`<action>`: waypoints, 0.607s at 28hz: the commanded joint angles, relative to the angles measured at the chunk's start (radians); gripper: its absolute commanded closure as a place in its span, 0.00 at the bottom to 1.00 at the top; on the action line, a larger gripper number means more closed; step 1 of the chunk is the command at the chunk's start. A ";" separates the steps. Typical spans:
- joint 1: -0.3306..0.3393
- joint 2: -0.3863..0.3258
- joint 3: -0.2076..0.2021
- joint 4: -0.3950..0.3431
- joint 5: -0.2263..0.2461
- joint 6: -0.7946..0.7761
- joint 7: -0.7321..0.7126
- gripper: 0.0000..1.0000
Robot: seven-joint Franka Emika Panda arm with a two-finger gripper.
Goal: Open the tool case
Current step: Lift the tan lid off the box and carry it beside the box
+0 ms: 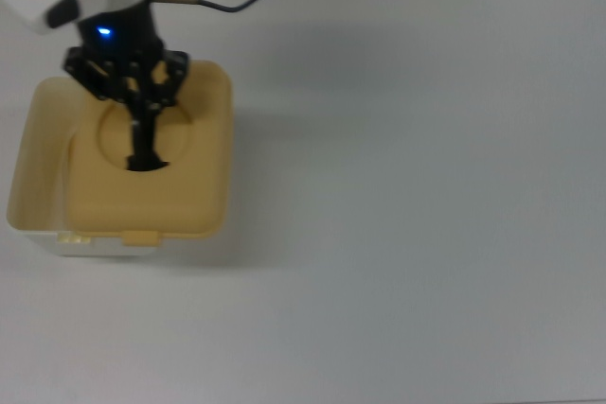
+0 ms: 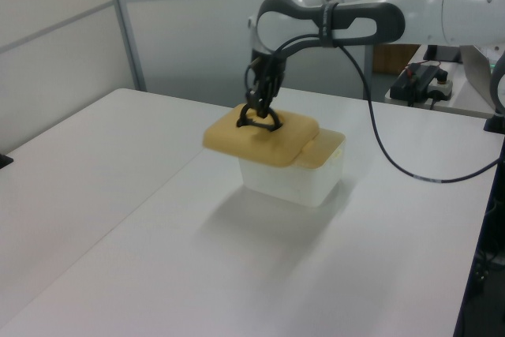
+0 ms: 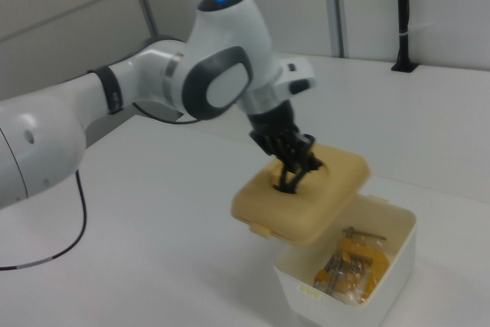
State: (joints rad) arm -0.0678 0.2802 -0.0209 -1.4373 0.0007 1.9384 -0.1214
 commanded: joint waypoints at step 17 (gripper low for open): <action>0.267 -0.001 -0.008 -0.331 -0.151 0.231 0.275 1.00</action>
State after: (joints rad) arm 0.1523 0.2985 -0.0196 -1.6714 -0.0888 2.0780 0.0723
